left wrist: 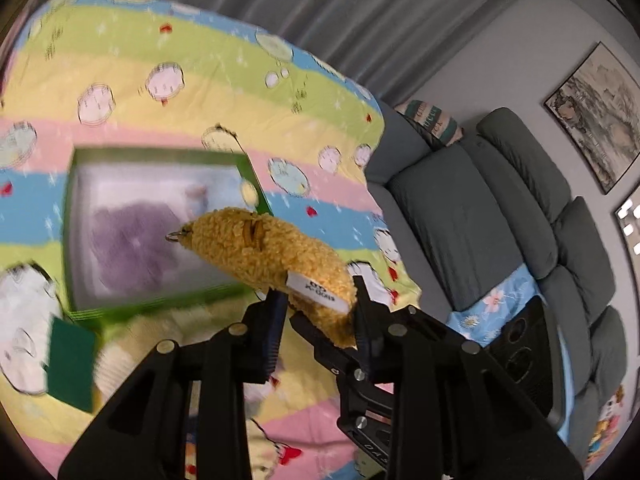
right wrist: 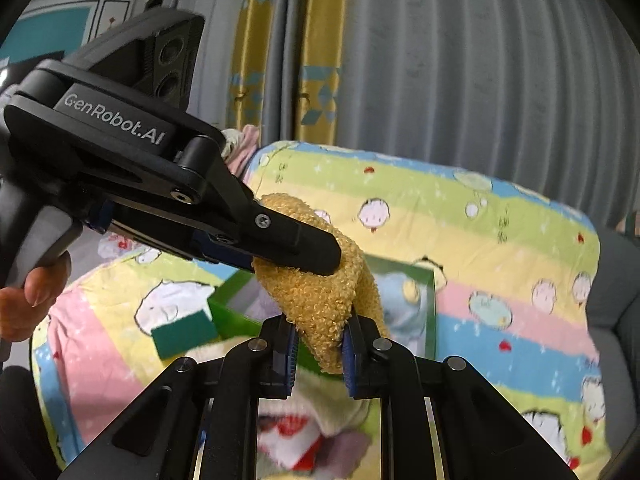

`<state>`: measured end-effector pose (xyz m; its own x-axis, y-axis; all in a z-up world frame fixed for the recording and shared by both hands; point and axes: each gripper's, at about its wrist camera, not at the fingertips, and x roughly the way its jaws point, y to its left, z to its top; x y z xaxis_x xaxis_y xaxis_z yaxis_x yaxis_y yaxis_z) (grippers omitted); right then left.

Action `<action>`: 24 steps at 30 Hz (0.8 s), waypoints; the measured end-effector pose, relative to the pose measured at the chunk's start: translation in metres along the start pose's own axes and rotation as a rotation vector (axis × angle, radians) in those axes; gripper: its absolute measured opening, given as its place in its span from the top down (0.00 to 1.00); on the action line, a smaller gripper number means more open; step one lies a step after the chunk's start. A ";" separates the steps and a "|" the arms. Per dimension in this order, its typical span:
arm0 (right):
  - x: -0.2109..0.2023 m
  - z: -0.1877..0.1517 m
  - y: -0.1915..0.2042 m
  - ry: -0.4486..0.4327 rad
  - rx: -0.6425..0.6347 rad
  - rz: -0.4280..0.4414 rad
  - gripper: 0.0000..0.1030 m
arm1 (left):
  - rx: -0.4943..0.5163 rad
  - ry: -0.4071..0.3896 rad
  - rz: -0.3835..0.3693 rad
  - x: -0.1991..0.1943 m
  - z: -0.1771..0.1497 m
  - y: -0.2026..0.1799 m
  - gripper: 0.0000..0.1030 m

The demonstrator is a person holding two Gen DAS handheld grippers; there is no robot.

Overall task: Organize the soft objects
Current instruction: 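Lower the cookie plush into the green box and open the right gripper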

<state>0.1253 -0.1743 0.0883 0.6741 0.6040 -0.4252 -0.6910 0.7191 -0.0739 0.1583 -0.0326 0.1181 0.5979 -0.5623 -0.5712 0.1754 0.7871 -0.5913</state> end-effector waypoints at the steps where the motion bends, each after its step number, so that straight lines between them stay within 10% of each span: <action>1: 0.006 0.005 0.001 0.001 -0.004 -0.005 0.81 | 0.010 -0.006 0.012 -0.001 0.004 0.002 0.71; 10: 0.087 0.014 -0.008 0.081 0.068 0.004 0.81 | -0.015 -0.016 0.128 0.029 0.042 0.052 0.69; 16: 0.134 -0.002 -0.016 0.212 0.096 -0.023 0.70 | -0.053 0.021 0.245 0.059 0.048 0.089 0.24; 18: 0.136 -0.006 -0.020 0.229 0.104 -0.048 0.51 | -0.065 0.025 0.263 0.061 0.046 0.096 0.20; 24: 0.109 -0.012 -0.037 0.208 0.187 -0.077 0.42 | -0.070 0.026 0.292 0.049 0.037 0.101 0.02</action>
<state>0.2208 -0.1389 0.0339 0.6415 0.4758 -0.6017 -0.5669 0.8225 0.0460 0.2341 0.0287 0.0520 0.5944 -0.3214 -0.7372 -0.0559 0.8979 -0.4366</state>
